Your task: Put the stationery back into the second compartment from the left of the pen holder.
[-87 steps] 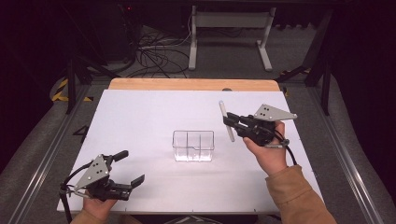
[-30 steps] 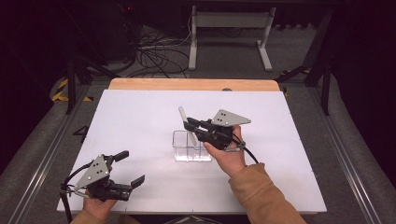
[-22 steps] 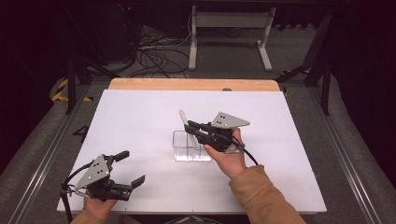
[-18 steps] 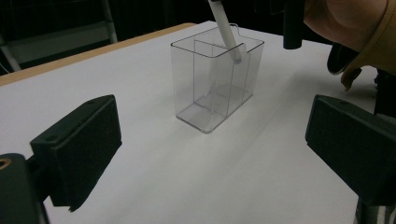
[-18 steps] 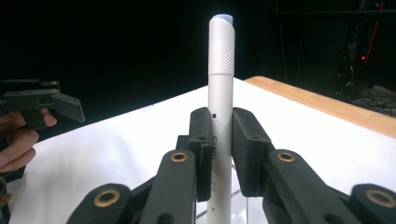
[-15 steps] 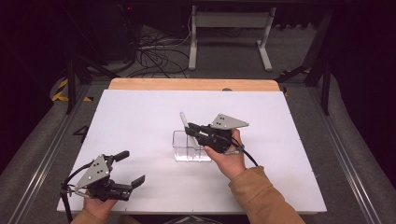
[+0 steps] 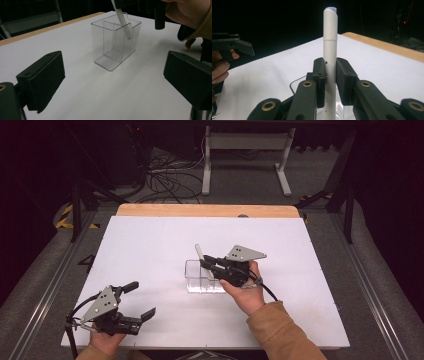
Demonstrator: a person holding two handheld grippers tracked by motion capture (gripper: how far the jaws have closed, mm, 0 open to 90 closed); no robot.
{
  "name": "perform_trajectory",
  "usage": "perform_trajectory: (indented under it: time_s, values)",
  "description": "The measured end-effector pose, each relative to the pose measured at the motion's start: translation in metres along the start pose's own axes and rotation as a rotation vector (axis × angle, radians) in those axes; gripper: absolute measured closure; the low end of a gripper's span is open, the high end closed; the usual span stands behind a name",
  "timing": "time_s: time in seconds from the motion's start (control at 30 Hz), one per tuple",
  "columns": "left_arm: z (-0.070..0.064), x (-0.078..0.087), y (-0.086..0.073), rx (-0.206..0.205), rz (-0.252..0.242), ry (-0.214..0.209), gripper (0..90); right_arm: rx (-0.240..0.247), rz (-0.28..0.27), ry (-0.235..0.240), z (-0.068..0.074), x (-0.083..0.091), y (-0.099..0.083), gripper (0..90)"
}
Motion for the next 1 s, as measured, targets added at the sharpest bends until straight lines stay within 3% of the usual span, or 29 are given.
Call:
perform_trajectory:
  time_s: [0.17, 0.3, 0.47, 0.63, 1.0]
  values:
    - [0.0, 0.0, 0.0, -0.001, 0.0, 0.0, 4.6, 0.026, -0.006, -0.036, -0.002, 0.002, 0.001, 58.5]
    - [0.0, 0.0, 0.0, 0.002, 0.0, -0.001, 4.6, 0.036, -0.007, -0.086, -0.005, 0.005, 0.004, 37.7]
    - [0.0, 0.0, 0.0, 0.001, -0.002, -0.001, 4.5, 0.062, 0.017, -0.128, -0.004, 0.015, 0.013, 23.4]
    - [0.0, 0.001, 0.0, -0.002, -0.003, 0.001, 4.5, 0.094, 0.021, -0.124, -0.001, 0.023, 0.02, 21.9]
    - [0.001, 0.002, 0.0, -0.001, -0.005, 0.007, 4.3, 0.11, 0.014, -0.083, 0.002, 0.029, 0.025, 20.4]
Point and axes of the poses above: each handheld gripper's, and its own axes: x roughly backward along the jaws, y roughly out of its top, z roughly to its left, the point moved 1 cm from there along -x, roughly forward along the jaws, and after that the axes turned 10 degrees about -y, right-handed, at the moved point
